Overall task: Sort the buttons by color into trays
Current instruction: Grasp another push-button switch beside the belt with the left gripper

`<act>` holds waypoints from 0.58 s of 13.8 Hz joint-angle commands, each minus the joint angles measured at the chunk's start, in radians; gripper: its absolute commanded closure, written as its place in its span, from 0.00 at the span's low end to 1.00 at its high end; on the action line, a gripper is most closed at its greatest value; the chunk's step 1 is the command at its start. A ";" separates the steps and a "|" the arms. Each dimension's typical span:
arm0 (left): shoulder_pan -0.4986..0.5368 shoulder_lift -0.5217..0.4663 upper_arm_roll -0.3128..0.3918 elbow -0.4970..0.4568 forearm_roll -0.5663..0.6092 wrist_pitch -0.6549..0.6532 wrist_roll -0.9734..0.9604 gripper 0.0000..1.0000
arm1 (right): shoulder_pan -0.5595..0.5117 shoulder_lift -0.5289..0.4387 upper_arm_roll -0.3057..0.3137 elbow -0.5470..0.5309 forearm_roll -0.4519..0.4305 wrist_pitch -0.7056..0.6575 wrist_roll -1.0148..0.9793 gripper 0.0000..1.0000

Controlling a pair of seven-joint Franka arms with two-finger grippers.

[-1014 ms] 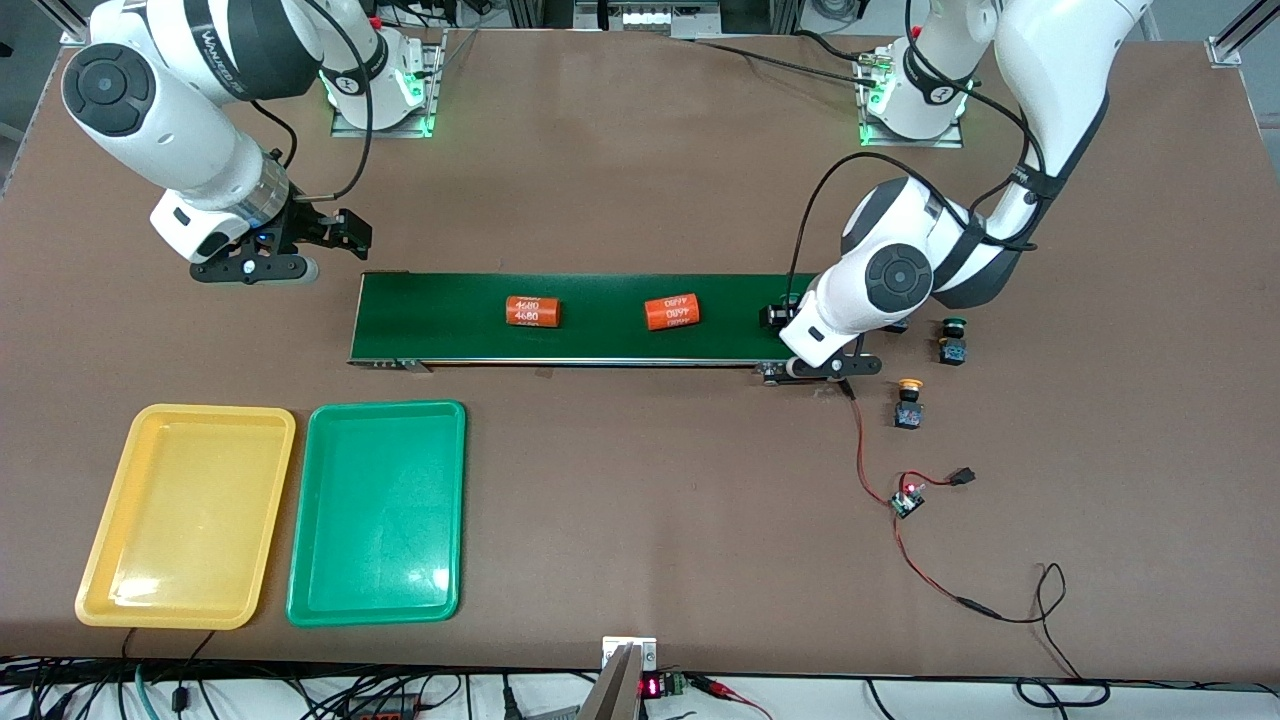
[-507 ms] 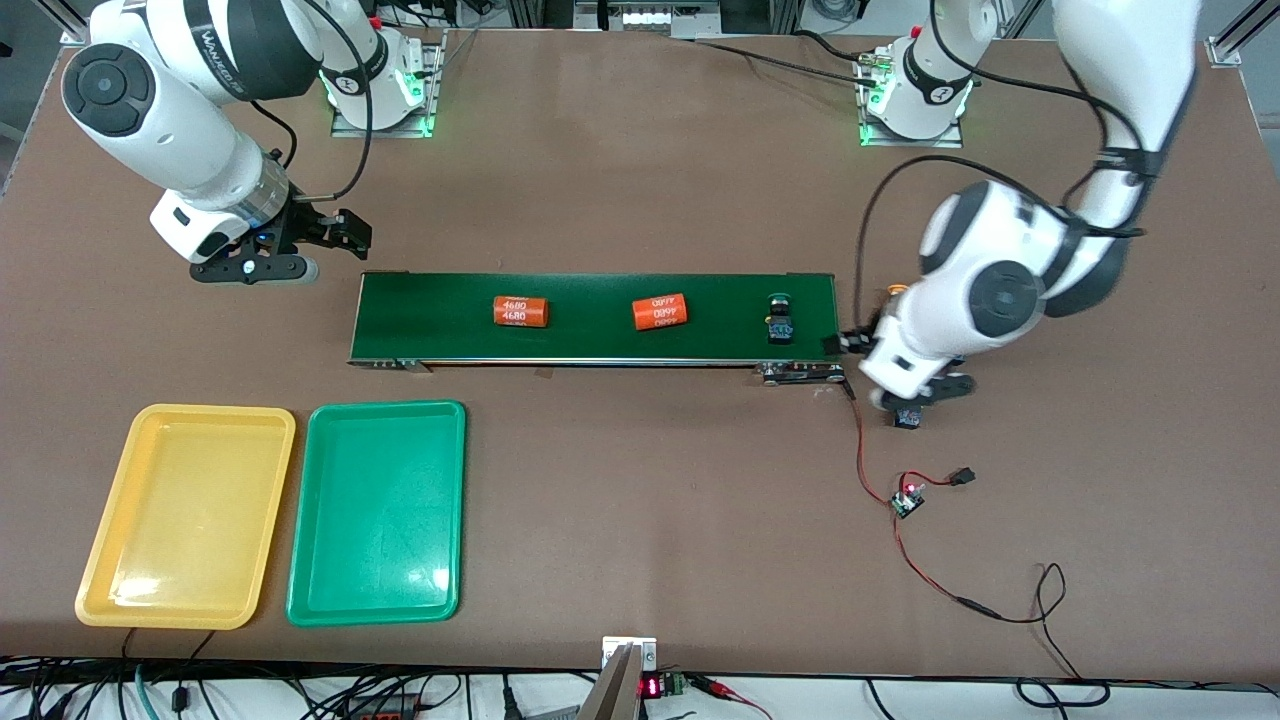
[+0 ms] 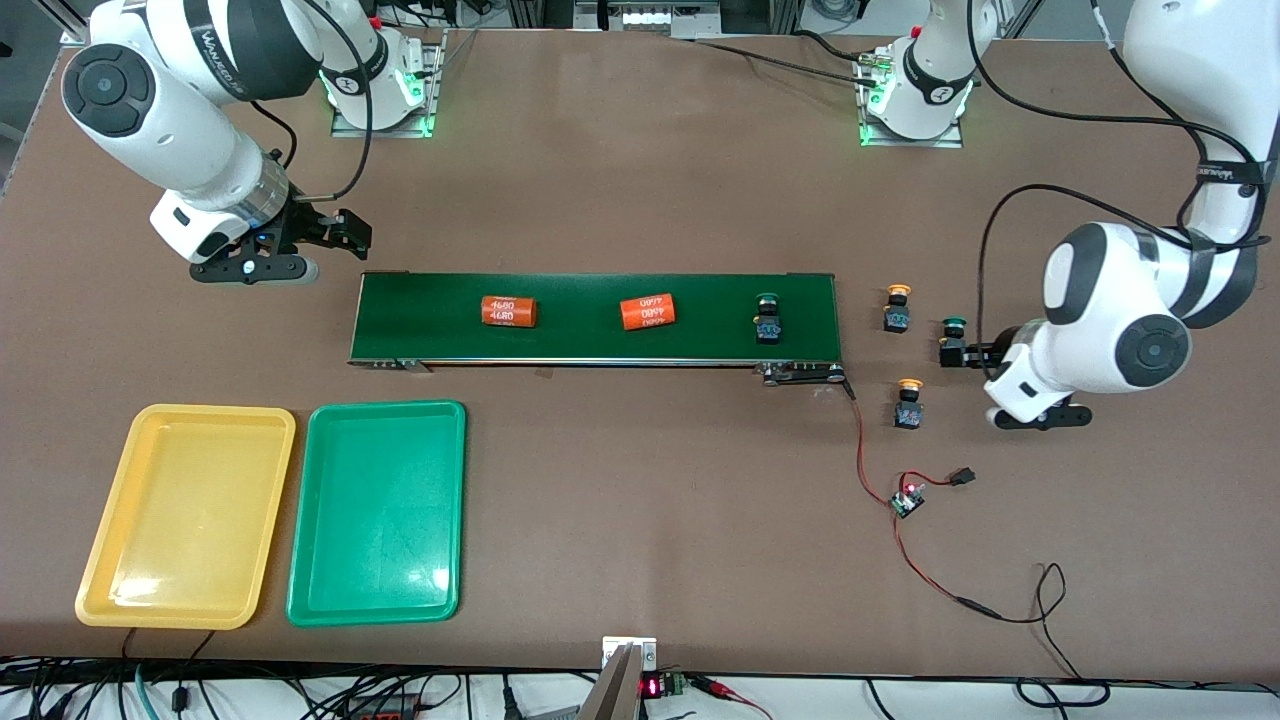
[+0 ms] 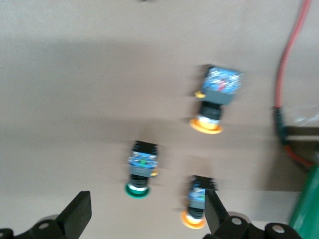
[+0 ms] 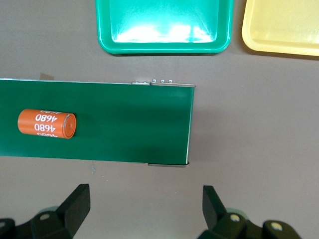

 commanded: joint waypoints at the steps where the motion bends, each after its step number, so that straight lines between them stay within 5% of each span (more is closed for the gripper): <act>1: -0.012 -0.002 0.022 -0.084 0.013 0.098 0.047 0.00 | 0.001 -0.017 -0.004 -0.017 0.012 0.005 0.007 0.00; 5: -0.010 -0.002 0.035 -0.234 0.013 0.331 0.118 0.00 | 0.001 -0.017 -0.004 -0.014 0.012 0.006 0.008 0.00; 8: -0.012 0.004 0.038 -0.285 0.015 0.386 0.120 0.00 | 0.001 -0.017 -0.004 -0.014 0.012 0.005 0.007 0.00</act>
